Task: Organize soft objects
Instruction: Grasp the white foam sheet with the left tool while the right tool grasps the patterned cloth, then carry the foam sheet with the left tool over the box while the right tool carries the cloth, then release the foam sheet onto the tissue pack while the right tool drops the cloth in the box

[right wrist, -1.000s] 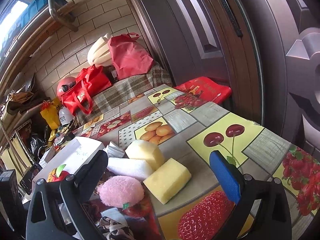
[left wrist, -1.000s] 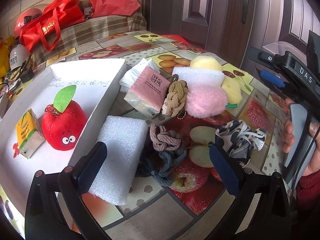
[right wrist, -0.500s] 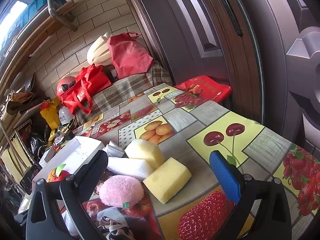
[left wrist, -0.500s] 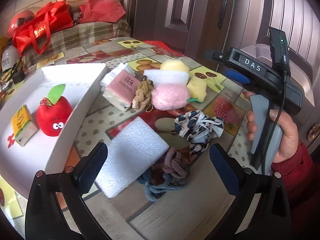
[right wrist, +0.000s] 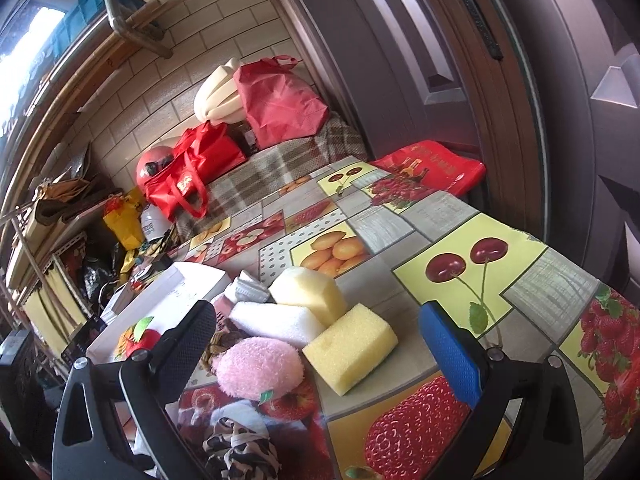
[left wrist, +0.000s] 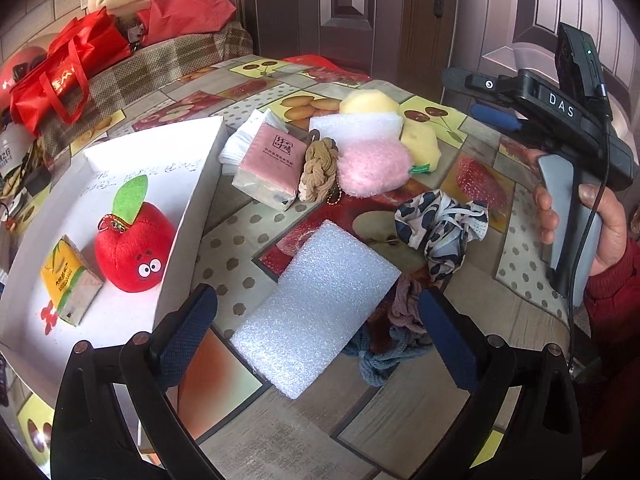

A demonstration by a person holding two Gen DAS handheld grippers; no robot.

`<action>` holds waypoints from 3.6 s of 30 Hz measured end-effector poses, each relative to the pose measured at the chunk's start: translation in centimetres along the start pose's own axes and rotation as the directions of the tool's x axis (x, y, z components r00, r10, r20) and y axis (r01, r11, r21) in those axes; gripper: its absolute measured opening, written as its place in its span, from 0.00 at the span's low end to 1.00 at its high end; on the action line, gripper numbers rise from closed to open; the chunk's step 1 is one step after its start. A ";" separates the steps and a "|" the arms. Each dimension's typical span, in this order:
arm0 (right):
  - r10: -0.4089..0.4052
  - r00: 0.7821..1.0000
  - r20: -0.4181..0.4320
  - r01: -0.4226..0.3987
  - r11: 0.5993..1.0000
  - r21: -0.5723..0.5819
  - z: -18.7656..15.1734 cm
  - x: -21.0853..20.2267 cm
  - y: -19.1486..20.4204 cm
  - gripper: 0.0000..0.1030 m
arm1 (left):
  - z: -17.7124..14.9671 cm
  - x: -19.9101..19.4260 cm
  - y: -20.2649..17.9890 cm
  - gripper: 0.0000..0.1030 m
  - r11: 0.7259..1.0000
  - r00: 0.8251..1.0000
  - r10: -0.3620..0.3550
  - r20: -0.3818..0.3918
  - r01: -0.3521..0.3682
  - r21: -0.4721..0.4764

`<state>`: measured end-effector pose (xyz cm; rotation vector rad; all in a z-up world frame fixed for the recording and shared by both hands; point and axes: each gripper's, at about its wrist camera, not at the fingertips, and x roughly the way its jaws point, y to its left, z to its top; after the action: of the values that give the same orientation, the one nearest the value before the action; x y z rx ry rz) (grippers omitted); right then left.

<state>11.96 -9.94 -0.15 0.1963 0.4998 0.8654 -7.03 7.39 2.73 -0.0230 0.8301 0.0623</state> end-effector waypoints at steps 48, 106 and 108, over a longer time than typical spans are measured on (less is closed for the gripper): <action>0.175 0.978 0.117 -0.114 0.908 -0.404 -2.9 -2.8 9.9 0.27 | -5.6 -9.6 5.3 0.58 0.945 0.793 0.314 0.521 -0.211 -0.248; 0.054 0.971 -0.232 -0.123 0.947 -0.296 -3.8 15.5 20.8 0.27 | -1.5 -2.7 18.9 0.58 0.876 0.861 0.404 0.310 -0.266 -0.402; 0.056 0.971 -0.232 -0.126 0.945 -0.300 -3.9 15.5 20.9 0.29 | -1.6 -3.0 19.0 0.59 0.875 0.851 0.407 0.330 -0.261 -0.407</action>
<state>4.22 15.18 -1.20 -0.1722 0.5549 1.0521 -11.47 26.16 3.91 -0.1926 0.3838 0.5377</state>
